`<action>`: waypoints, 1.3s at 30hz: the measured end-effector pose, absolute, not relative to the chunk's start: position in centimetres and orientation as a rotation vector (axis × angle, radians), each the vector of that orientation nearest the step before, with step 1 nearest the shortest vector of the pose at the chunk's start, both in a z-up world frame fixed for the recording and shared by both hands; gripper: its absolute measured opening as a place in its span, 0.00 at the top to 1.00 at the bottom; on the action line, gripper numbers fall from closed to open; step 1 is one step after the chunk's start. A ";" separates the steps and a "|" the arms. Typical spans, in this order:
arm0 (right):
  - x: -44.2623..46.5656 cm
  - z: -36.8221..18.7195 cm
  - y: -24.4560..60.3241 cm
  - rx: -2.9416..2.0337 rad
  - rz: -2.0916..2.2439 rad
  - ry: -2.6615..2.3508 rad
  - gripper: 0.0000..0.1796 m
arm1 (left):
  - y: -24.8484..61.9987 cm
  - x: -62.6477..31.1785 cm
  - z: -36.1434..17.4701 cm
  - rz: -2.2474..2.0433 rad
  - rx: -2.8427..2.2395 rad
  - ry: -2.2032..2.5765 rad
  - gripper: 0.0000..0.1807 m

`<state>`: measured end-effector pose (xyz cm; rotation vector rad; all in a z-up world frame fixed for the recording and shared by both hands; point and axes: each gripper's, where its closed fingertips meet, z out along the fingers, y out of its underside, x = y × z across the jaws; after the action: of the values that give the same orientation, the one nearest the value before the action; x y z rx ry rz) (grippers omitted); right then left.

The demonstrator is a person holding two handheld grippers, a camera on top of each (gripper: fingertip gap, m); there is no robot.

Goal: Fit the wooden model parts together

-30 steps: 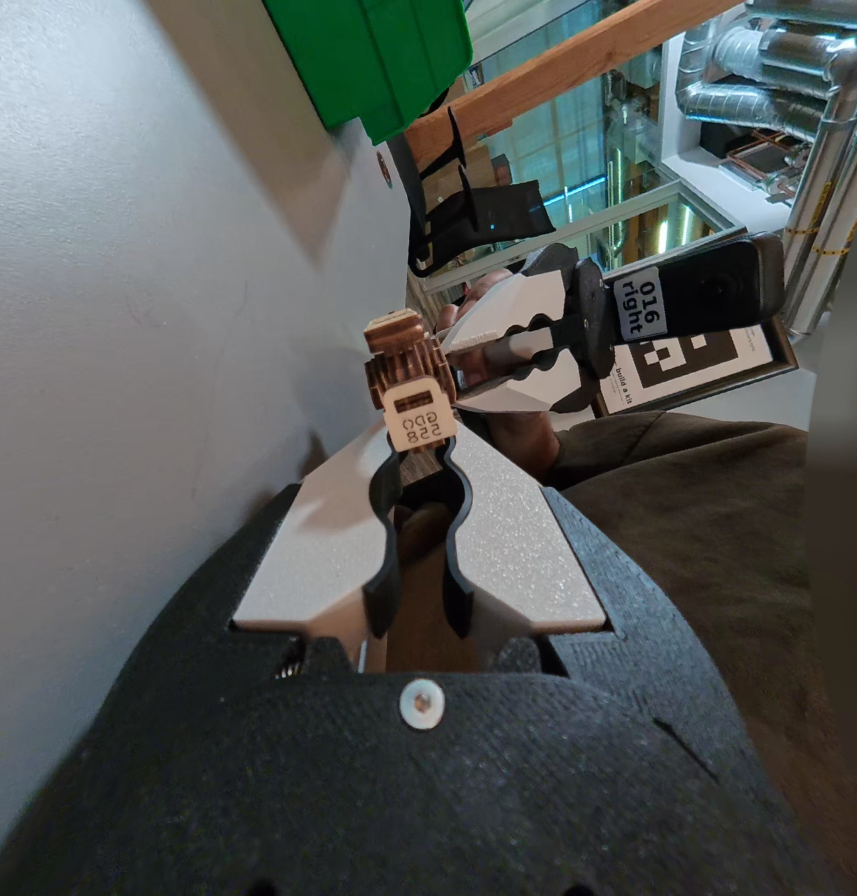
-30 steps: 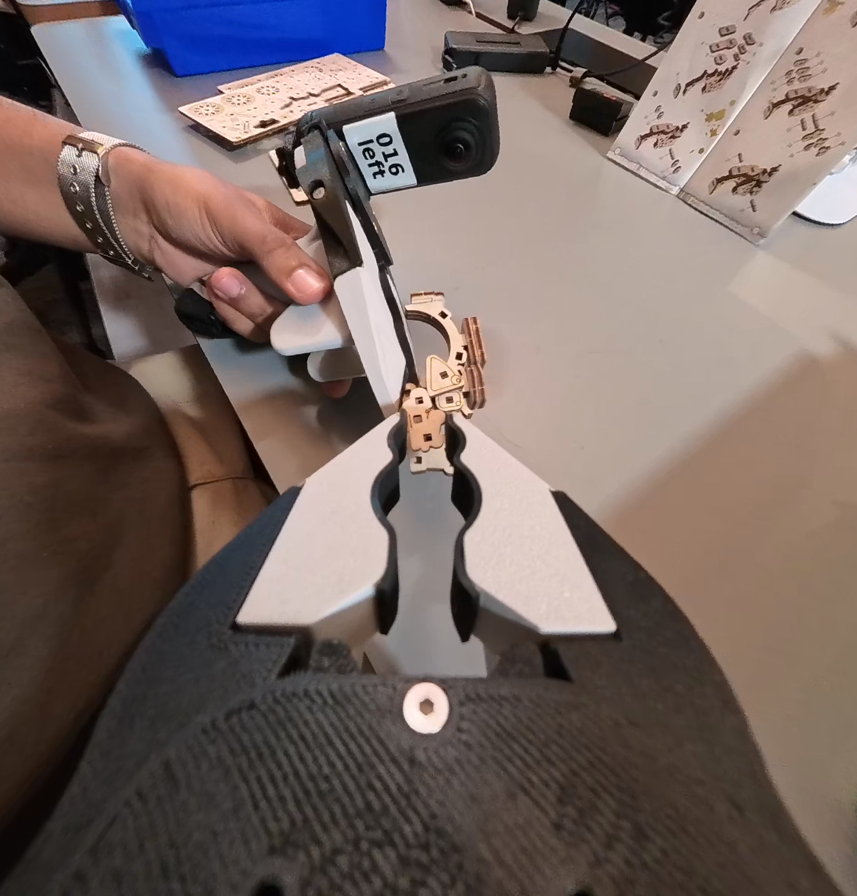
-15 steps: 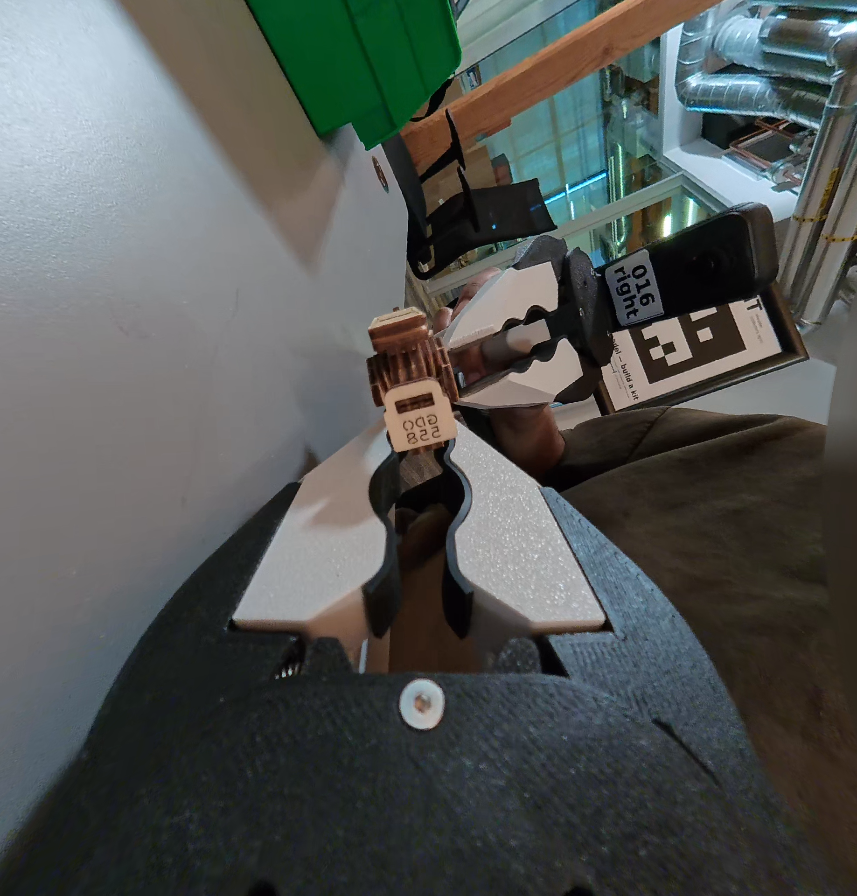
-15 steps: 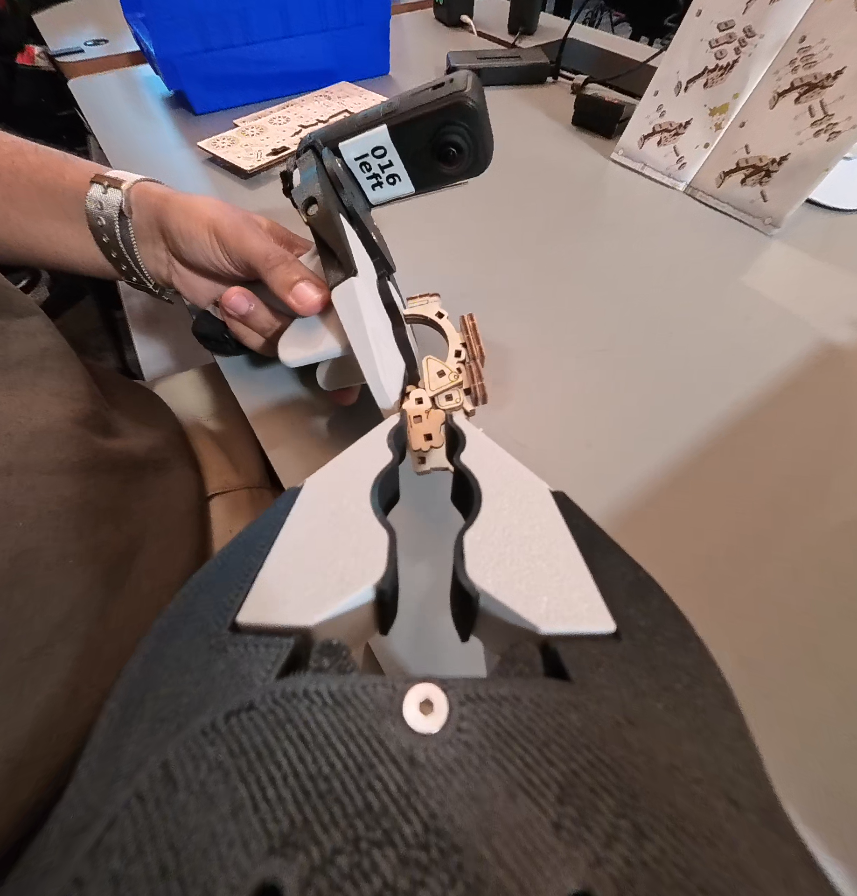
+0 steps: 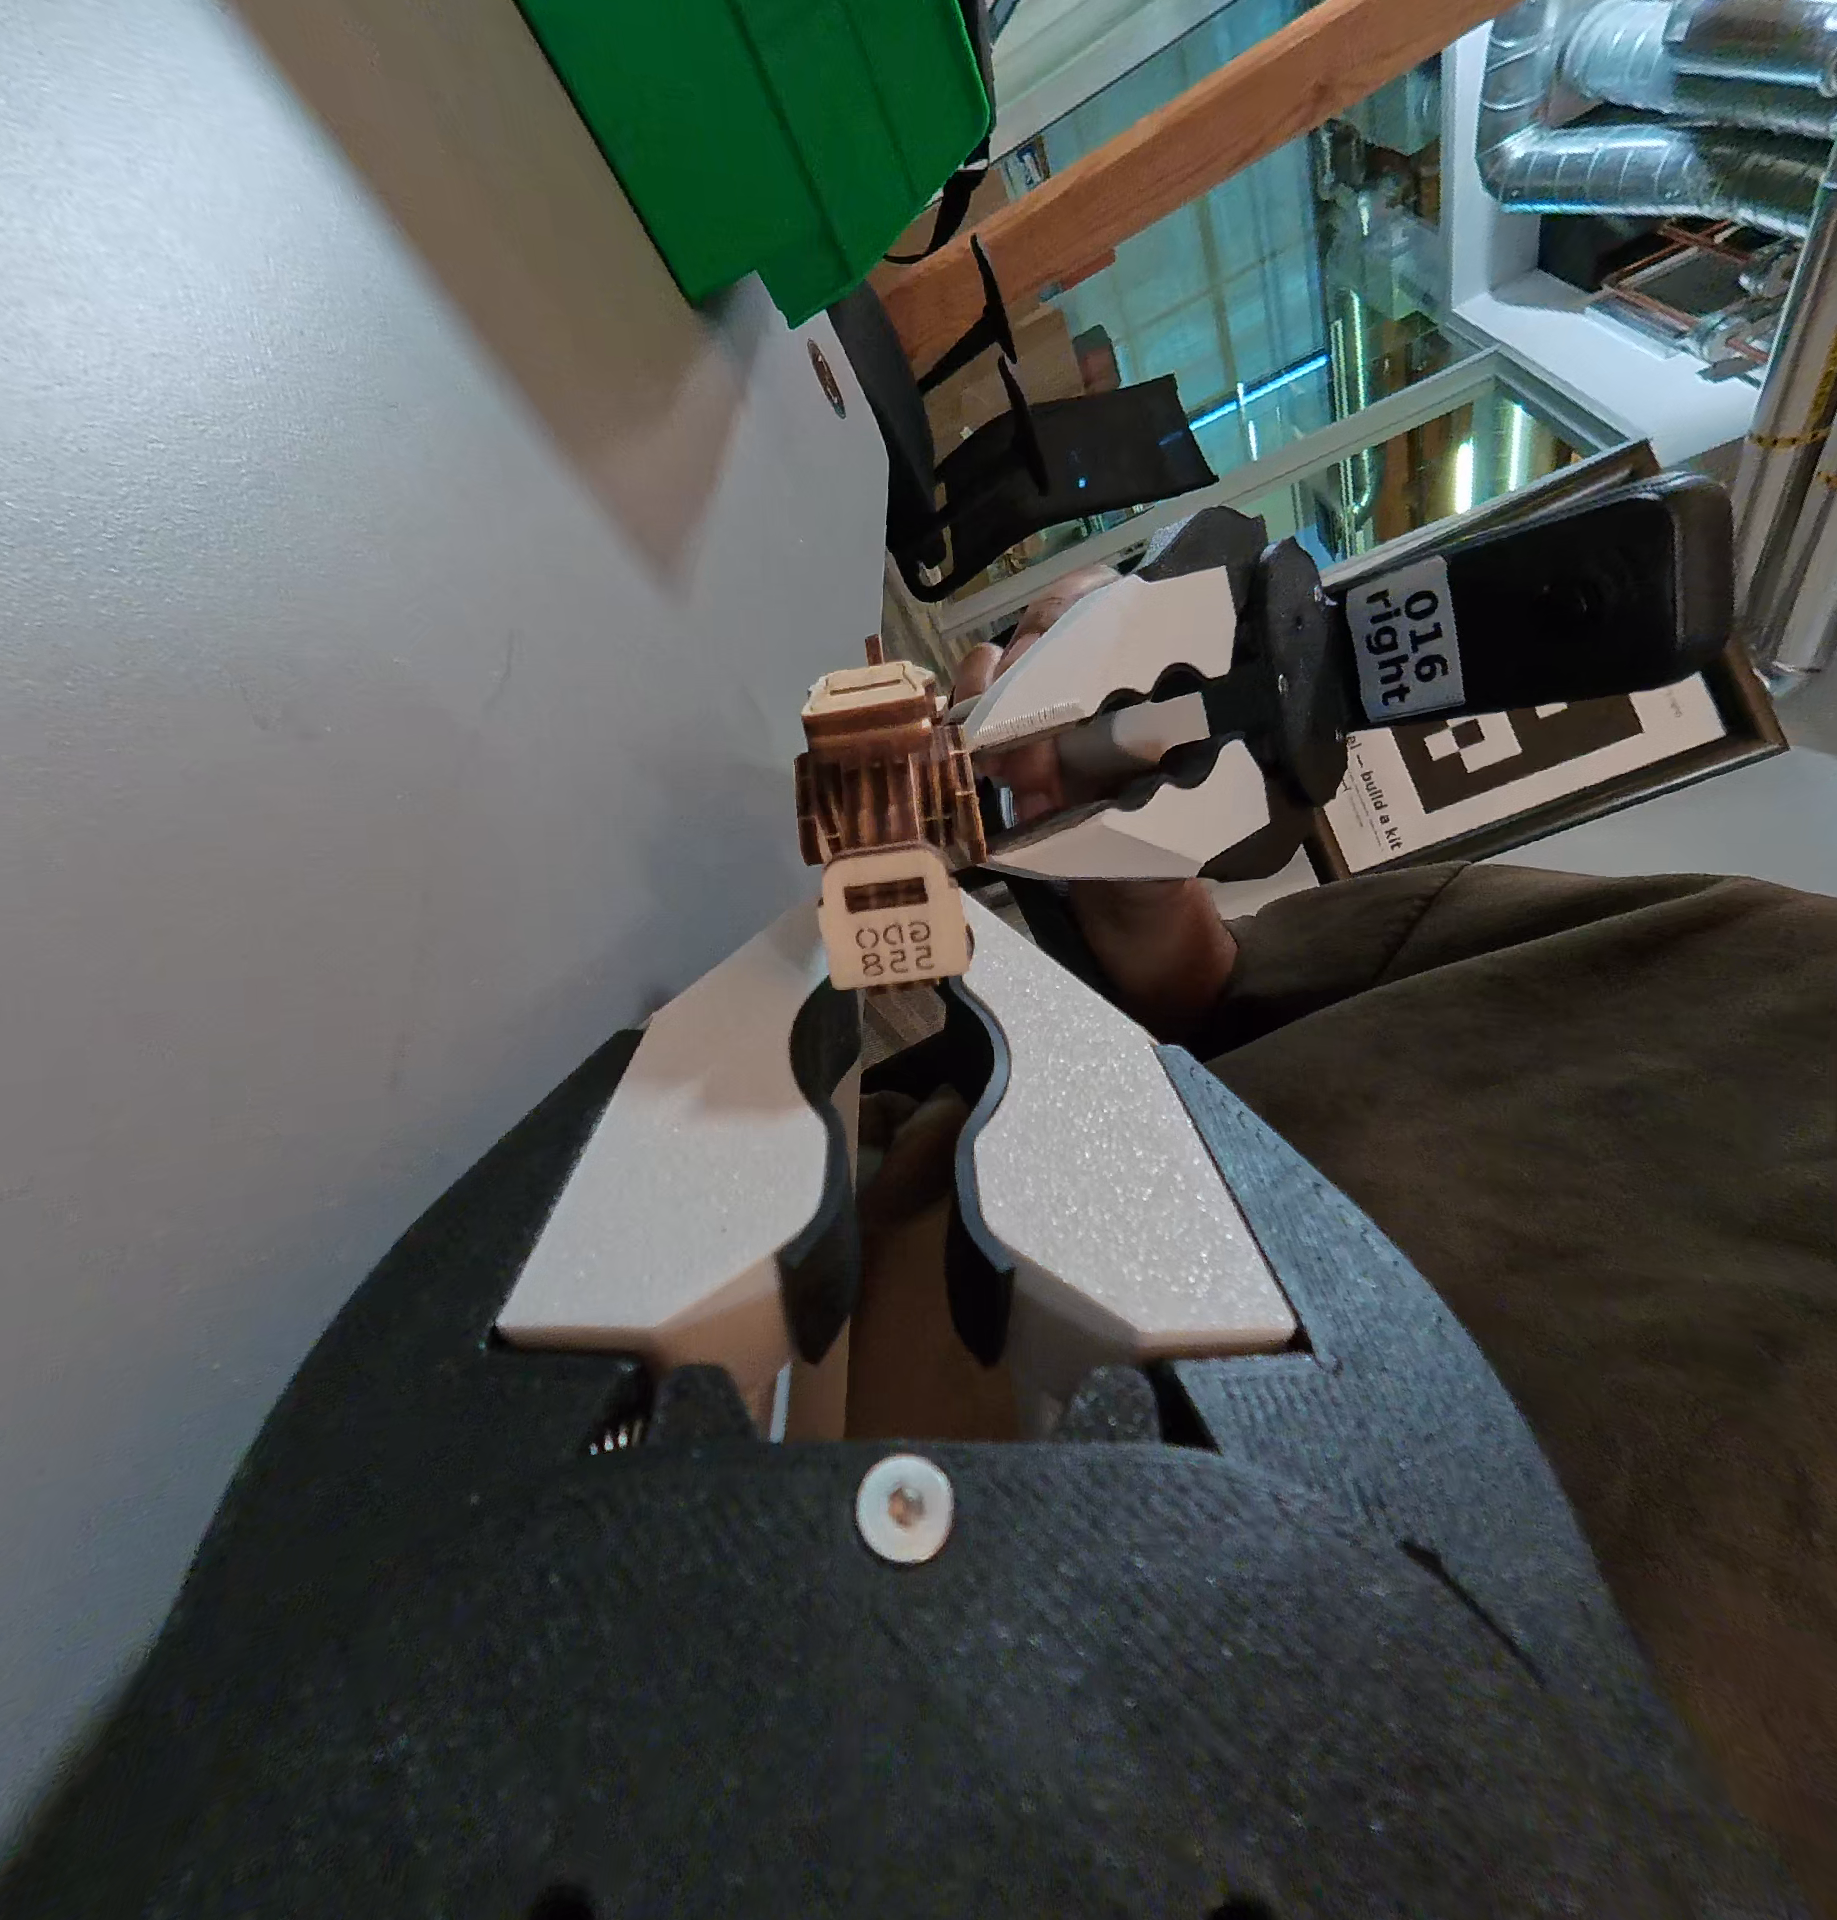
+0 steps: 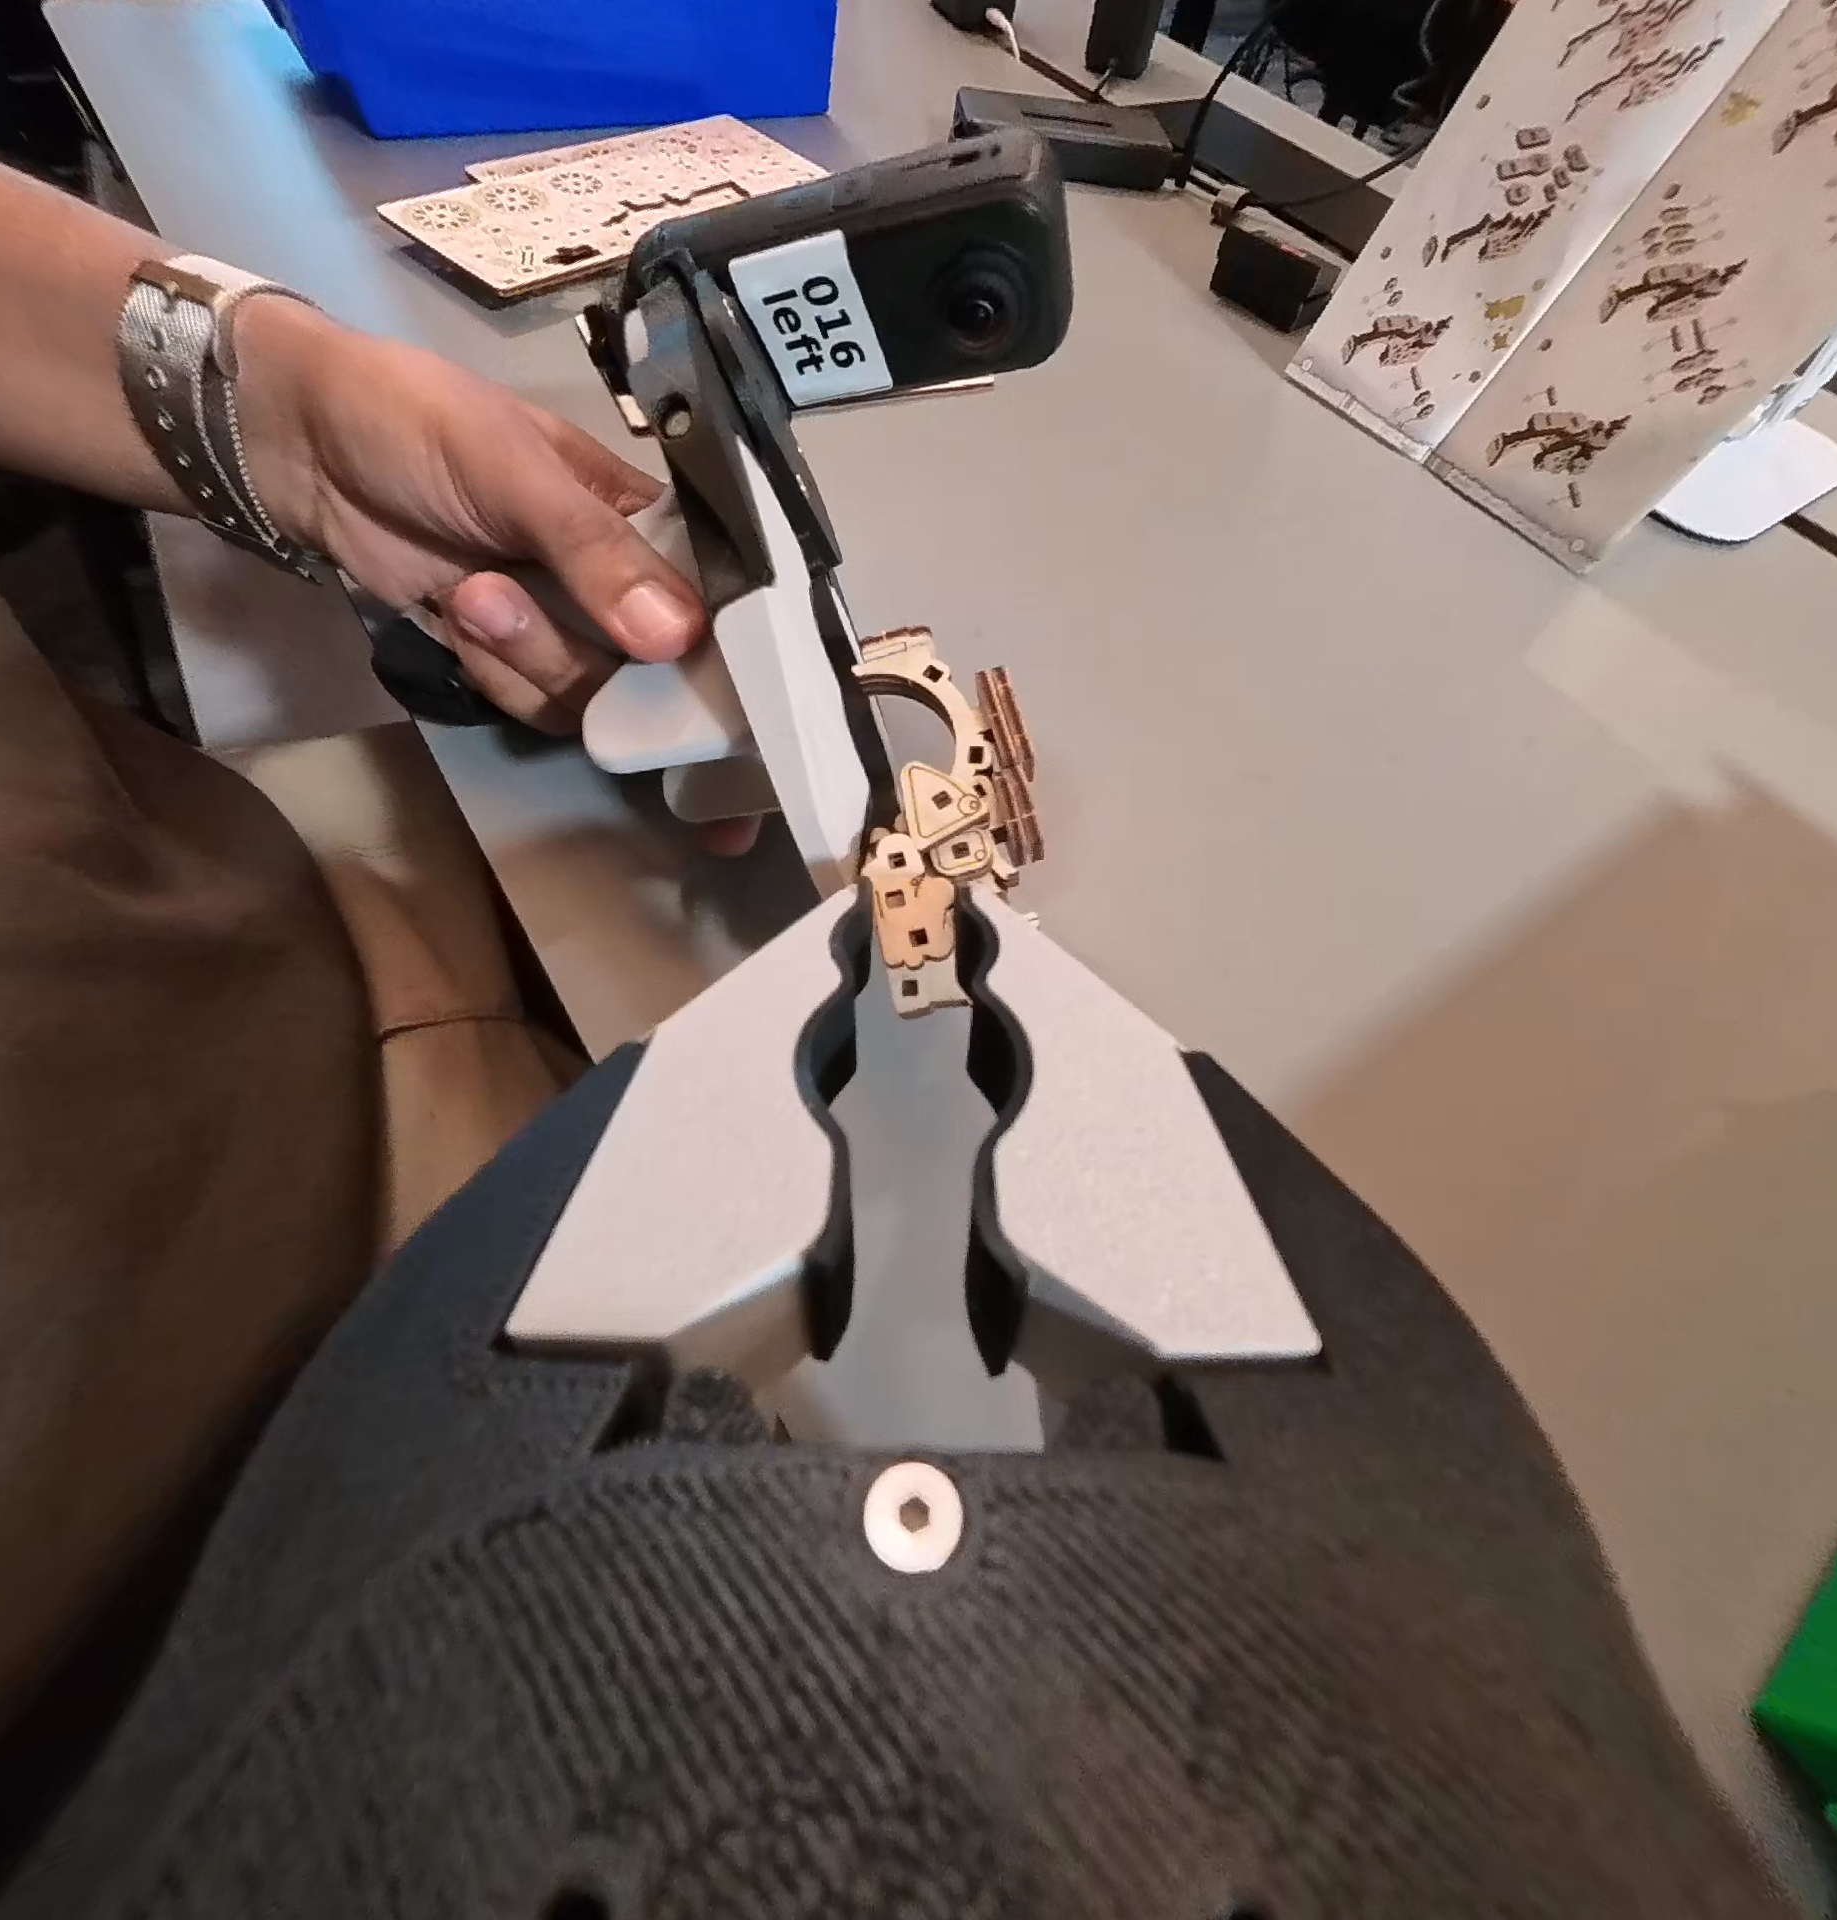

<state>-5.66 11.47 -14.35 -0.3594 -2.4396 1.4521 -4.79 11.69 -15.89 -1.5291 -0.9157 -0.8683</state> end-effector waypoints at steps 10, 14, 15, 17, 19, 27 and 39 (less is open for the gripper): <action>-5.5 -14.2 11.4 -0.272 1.410 -2.411 0.92 | 11.7 -4.7 -15.8 -0.889 -1.524 -0.908 0.97; -5.7 -14.2 11.5 -0.237 1.367 -2.386 0.92 | 11.7 -4.8 -15.8 -0.895 -1.510 -0.920 0.97; -5.7 -14.2 11.5 -0.243 1.372 -2.389 0.92 | 11.7 -4.8 -15.8 -0.894 -1.512 -0.922 0.97; -5.6 -14.2 11.5 -0.256 1.394 -2.394 0.92 | 11.7 -4.8 -15.7 -0.894 -1.512 -0.918 0.97; -5.6 -14.2 11.4 -0.263 1.405 -2.398 0.92 | 11.7 -4.8 -15.7 -0.894 -1.513 -0.917 0.97; -5.6 -14.1 11.4 -0.250 1.412 -2.391 0.92 | 11.8 -4.6 -15.8 -0.897 -1.523 -0.908 0.97; -5.5 -14.0 11.3 -0.174 1.380 -2.358 0.92 | 11.7 -4.8 -15.6 -0.923 -1.495 -0.922 0.98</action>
<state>-5.53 11.30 -14.02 -0.1738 -2.3580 1.3797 -4.78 11.72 -15.63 -1.4951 -0.9221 -0.9228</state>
